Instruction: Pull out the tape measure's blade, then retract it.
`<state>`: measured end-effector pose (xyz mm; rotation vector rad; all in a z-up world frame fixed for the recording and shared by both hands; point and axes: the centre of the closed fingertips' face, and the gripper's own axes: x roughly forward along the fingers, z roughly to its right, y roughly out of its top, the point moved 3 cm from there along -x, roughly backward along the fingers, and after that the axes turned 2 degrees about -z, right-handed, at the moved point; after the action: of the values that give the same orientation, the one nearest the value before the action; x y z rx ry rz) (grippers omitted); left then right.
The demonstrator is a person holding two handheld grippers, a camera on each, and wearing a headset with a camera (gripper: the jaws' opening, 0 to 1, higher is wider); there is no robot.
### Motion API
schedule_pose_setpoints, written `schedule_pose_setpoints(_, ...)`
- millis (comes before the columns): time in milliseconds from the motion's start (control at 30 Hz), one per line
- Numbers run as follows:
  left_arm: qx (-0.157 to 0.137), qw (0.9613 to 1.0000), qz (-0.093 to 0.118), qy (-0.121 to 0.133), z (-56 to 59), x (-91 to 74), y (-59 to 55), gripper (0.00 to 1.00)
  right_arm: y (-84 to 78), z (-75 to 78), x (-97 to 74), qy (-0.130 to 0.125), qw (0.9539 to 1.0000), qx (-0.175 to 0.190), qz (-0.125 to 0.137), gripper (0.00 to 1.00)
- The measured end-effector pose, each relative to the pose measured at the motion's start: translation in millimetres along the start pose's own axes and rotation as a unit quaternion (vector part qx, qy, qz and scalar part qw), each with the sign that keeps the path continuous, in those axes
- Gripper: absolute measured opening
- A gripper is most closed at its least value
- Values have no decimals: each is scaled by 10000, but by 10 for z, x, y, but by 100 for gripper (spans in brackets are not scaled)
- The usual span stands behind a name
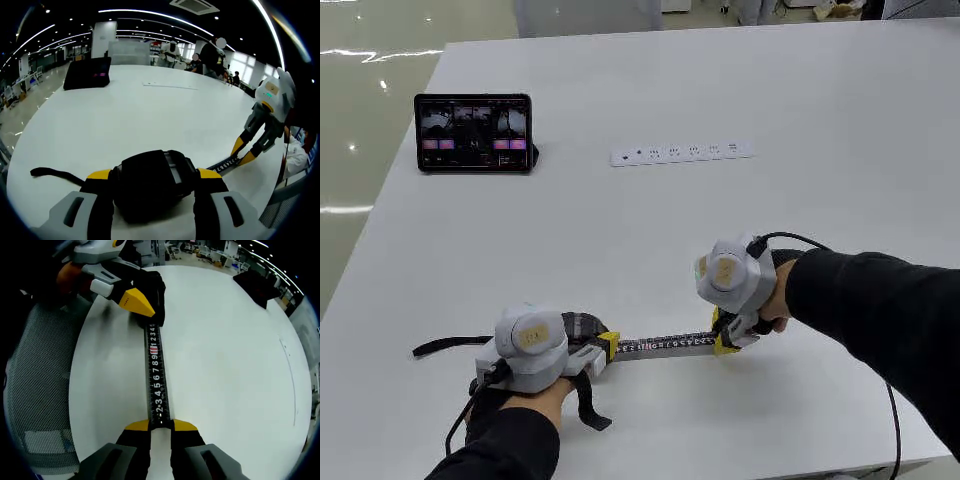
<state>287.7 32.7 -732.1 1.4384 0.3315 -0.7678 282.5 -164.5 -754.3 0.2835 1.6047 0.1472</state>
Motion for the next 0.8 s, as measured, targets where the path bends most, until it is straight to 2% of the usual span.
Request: schedule_pose_setpoints(800, 2, 10000, -24, -15, 6, -3, -1, 60, 100, -5, 27, -36, 9999, -17, 92, 11)
